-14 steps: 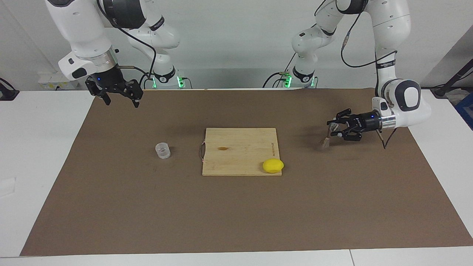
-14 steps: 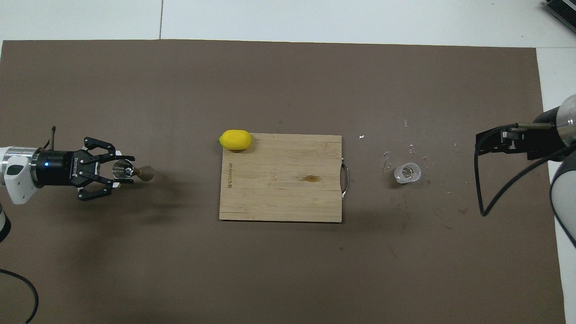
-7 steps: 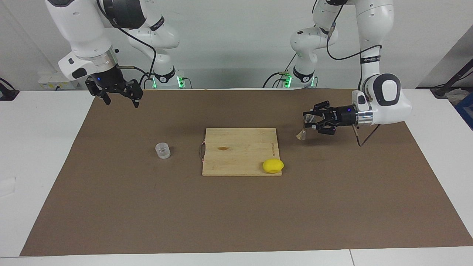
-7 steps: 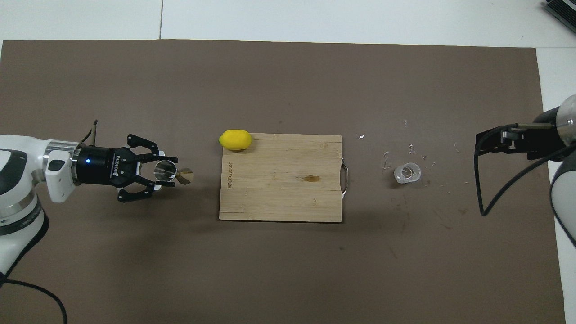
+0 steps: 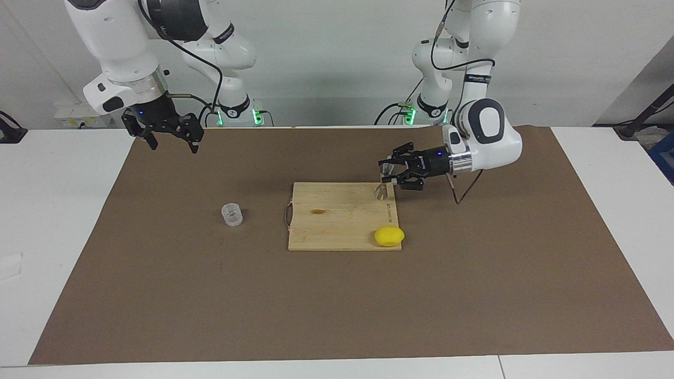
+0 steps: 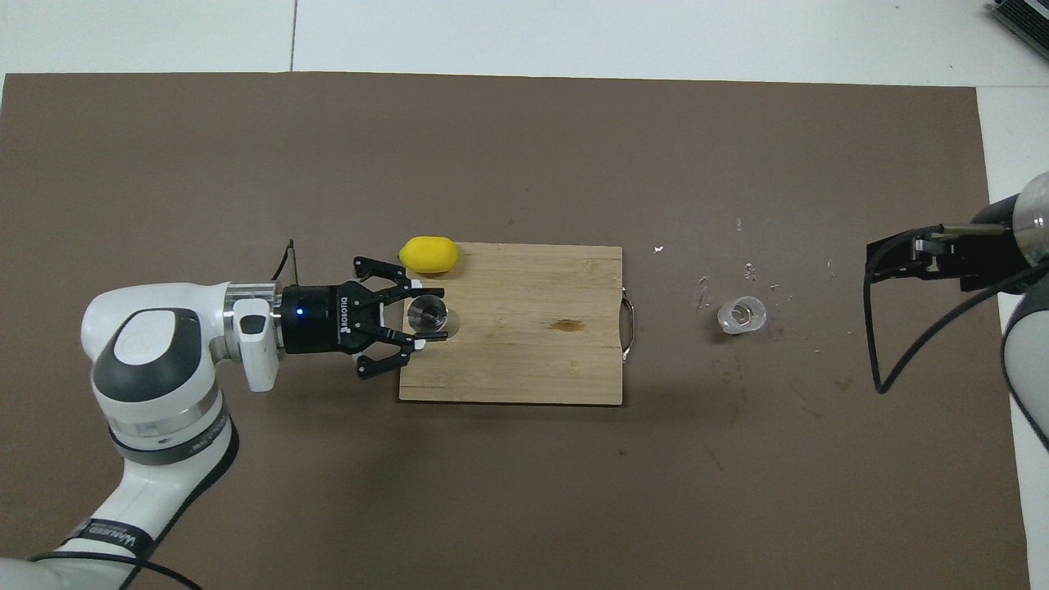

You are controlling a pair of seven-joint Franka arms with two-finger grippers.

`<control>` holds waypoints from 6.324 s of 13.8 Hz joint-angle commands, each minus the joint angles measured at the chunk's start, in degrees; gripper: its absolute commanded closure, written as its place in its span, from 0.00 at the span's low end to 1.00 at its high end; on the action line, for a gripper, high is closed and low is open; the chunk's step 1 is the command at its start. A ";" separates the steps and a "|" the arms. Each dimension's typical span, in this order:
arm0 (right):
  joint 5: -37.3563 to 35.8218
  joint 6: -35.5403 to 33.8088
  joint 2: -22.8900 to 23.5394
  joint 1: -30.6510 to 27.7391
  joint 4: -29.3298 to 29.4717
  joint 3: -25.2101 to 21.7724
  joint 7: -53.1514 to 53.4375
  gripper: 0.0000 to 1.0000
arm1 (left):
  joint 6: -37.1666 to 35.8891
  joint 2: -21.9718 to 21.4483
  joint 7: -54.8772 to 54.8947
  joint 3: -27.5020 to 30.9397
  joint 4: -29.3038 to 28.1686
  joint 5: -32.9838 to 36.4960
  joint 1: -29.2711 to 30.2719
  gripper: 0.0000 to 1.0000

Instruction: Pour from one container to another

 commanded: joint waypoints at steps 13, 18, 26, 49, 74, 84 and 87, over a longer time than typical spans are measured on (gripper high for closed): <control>-0.57 -1.15 -0.84 -2.11 -0.59 0.17 0.78 0.00 | 24.06 7.39 11.34 1.00 4.35 -32.18 -19.57 0.67; -0.48 -0.98 -0.93 -1.67 -0.68 0.26 1.04 0.00 | 25.10 11.87 20.29 0.91 7.60 -38.50 -22.03 0.65; 7.42 5.34 -0.14 -2.02 -5.51 0.43 30.88 0.00 | 27.31 12.50 22.68 0.91 7.96 -38.43 -22.91 0.61; 20.35 11.06 11.11 -5.72 -9.21 0.35 46.66 0.02 | 26.43 8.12 21.54 1.35 4.10 -4.37 -5.88 0.00; 34.76 21.70 16.47 -13.62 -20.54 0.35 42.01 0.05 | -17.07 4.96 -26.60 2.14 43.03 72.13 17.44 0.00; 44.87 27.31 18.23 -12.41 -26.51 0.43 35.49 0.05 | -20.51 -2.17 -82.20 1.53 42.59 78.29 16.13 0.00; 44.96 28.38 17.88 -12.13 -27.84 0.52 35.14 0.04 | -21.21 -3.57 -91.39 1.44 40.24 80.48 13.31 0.00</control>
